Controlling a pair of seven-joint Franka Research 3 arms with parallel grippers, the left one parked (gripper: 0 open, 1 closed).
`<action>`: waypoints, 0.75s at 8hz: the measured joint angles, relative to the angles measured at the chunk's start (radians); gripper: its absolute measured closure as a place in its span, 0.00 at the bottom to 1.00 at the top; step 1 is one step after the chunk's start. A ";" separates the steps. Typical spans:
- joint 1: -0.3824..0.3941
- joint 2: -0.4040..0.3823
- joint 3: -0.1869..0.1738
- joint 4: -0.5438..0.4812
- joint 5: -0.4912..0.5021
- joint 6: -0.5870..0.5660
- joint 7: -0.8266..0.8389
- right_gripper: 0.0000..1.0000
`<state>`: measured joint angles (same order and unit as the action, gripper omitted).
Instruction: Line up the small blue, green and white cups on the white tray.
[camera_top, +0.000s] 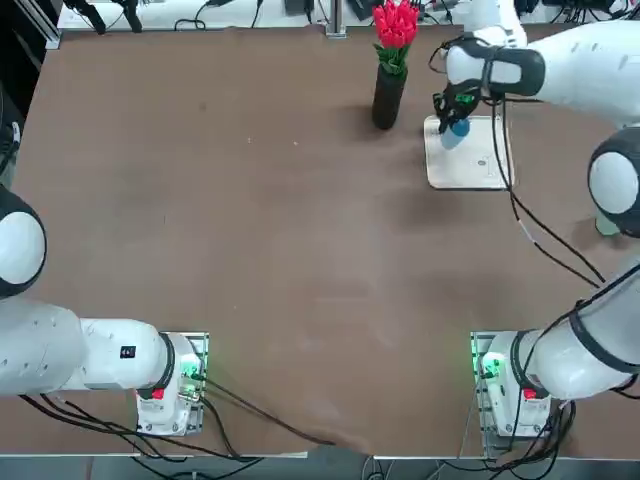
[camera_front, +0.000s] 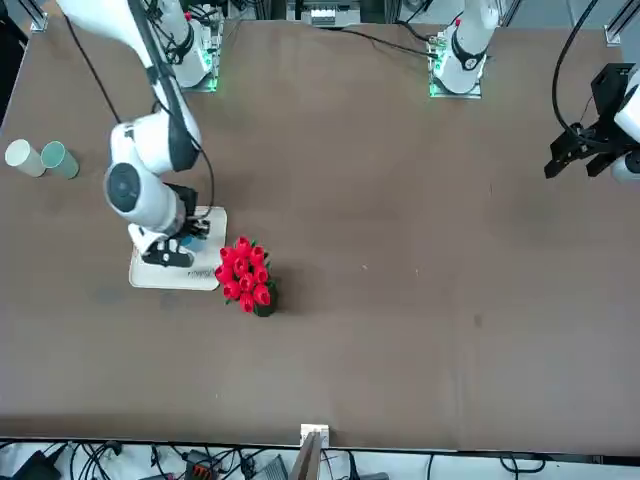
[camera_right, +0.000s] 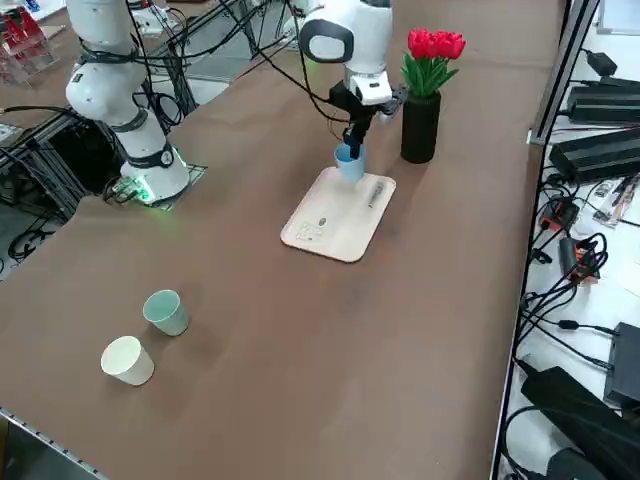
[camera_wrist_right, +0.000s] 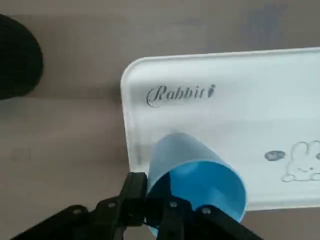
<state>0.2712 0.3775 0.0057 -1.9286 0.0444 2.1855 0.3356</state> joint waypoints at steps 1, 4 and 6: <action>0.001 0.017 -0.002 0.001 0.001 0.027 0.002 0.96; 0.006 0.049 -0.002 0.003 0.002 0.080 0.004 0.96; 0.010 0.063 -0.002 0.004 0.002 0.090 0.004 0.96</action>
<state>0.2808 0.4405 0.0032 -1.9251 0.0461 2.2754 0.3397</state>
